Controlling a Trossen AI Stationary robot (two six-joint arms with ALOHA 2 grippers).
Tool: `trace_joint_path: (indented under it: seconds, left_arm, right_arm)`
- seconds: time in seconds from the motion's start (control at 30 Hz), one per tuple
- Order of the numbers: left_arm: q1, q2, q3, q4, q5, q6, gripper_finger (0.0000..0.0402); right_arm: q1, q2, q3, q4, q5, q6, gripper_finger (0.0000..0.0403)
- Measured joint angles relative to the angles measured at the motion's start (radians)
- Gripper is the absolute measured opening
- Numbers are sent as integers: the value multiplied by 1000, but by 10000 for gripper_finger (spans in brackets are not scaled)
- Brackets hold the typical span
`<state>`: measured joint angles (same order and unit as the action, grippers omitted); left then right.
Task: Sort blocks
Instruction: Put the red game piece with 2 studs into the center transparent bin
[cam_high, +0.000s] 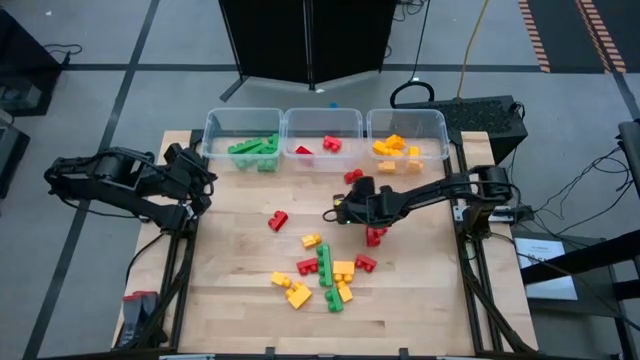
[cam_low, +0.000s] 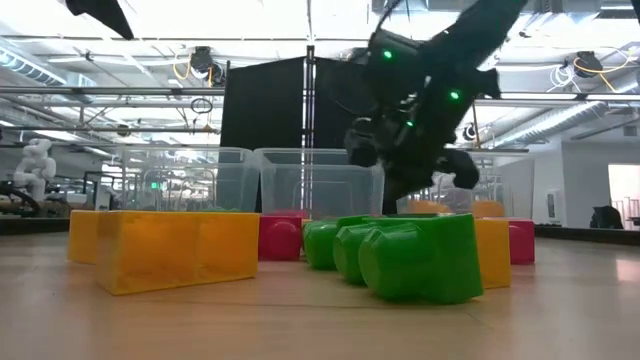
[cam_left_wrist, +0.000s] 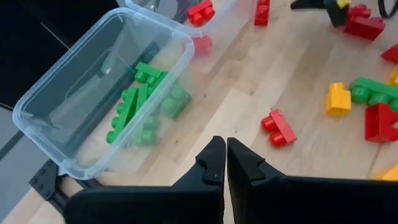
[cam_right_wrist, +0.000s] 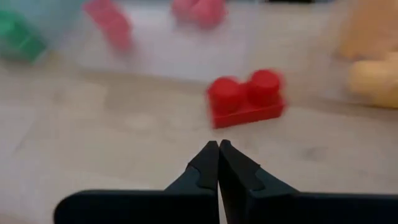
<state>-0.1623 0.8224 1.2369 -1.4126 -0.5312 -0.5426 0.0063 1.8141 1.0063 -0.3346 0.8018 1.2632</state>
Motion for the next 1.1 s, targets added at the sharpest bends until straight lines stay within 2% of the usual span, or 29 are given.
trace_joint_path:
  seconds: [0.1,0.27,0.57,1.1]
  left_arm:
    - [0,0,0,-19,3,0,0]
    - [0,0,0,-20,3,0,0]
    - [0,0,0,-18,-19,6,0]
    - [0,0,0,-19,-24,5,0]
  right_arm:
    - [-1,-38,-65,71,57,16,1]
    - [-5,-108,-194,326,54,-84,0]
    - [-62,-128,-298,759,-193,-357,0]
    - [-176,-130,-301,642,-123,-317,0]
